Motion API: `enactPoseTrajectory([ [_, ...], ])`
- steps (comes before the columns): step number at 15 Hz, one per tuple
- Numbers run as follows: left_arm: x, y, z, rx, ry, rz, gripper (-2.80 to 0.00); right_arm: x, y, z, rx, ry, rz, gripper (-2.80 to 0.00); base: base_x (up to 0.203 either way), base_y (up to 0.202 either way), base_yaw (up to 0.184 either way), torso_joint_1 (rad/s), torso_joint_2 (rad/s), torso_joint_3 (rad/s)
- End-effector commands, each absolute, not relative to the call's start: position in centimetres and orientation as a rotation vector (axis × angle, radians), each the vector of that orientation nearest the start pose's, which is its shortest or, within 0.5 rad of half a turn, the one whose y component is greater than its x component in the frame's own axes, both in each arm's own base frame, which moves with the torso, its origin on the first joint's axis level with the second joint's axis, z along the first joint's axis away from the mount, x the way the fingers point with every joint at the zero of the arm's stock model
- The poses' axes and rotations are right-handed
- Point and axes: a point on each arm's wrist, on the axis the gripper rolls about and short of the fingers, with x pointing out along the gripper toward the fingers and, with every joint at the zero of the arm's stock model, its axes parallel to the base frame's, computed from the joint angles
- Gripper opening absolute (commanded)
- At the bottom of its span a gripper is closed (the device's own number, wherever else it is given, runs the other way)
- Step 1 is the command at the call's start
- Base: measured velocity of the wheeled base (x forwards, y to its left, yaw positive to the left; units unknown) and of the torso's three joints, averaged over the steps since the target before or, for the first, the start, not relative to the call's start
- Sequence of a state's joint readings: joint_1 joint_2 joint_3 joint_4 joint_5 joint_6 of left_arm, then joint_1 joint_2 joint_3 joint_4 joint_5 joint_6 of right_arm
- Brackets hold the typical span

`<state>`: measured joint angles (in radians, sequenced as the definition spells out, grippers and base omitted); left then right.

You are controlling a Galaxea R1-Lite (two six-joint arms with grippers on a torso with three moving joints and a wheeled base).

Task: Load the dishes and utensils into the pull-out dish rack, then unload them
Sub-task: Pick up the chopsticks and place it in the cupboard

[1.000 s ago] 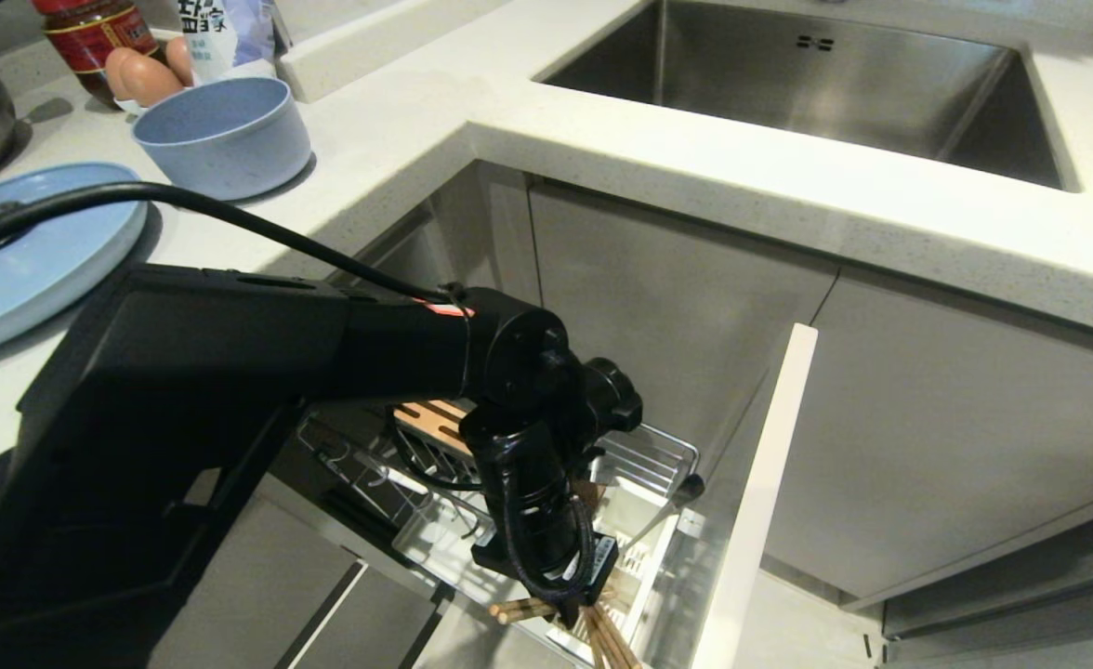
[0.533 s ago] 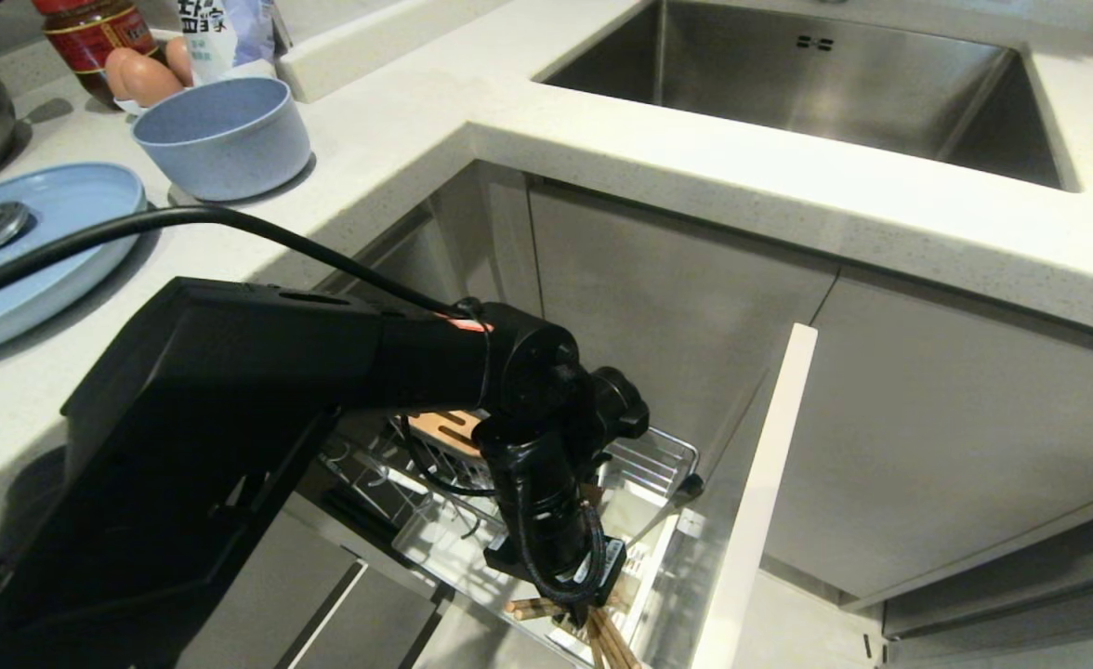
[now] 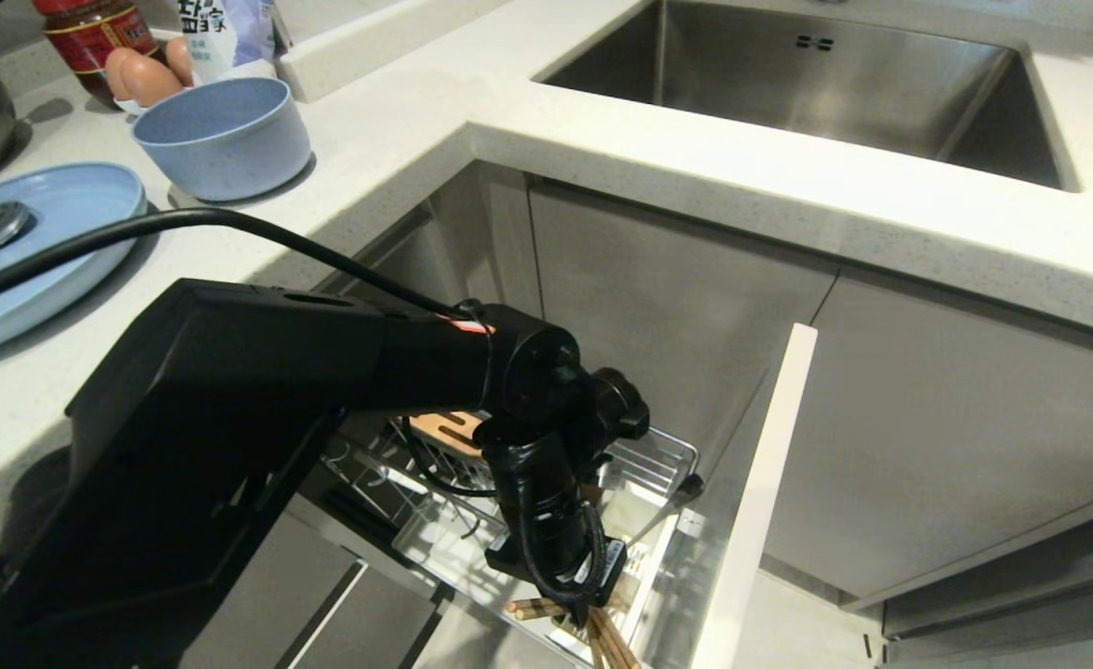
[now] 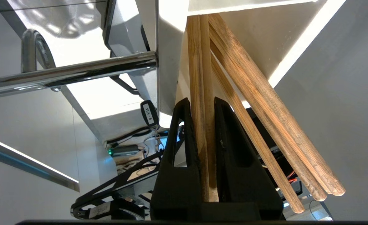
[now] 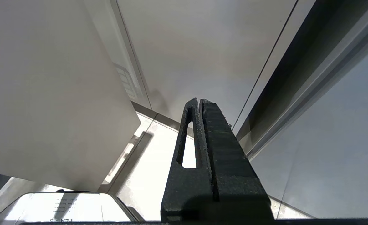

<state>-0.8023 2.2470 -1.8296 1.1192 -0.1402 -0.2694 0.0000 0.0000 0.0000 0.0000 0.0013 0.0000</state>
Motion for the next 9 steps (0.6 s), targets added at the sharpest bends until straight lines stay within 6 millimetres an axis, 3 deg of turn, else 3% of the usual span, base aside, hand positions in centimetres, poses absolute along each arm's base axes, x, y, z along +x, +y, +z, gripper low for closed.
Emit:
enactPoseTrajectory([
  [1,26.18,-27.53,13.20,0.309,1.573,-0.523,-2.80,-2.28,0.00,7.55,0.000,0.000,0.002,-2.80,0.000,0.000,0.000,0.000,0.00,0.000],
  [2,26.17,-27.50,13.25,0.310,1.570,-0.521,-2.80,-2.28,0.00,7.55,0.000,0.000,0.002,-2.80,0.000,0.000,0.000,0.000,0.00,0.000],
  [3,26.20,-27.52,13.28,0.311,1.566,-0.518,0.00,-2.28,0.00,7.55,0.000,0.000,0.002,-2.80,0.000,0.000,0.000,0.000,0.00,0.000],
  [9,26.10,-27.38,14.03,0.294,1.547,-0.500,0.00,-2.28,0.00,7.55,0.000,0.000,0.002,-2.80,0.000,0.000,0.000,0.000,0.00,0.000],
])
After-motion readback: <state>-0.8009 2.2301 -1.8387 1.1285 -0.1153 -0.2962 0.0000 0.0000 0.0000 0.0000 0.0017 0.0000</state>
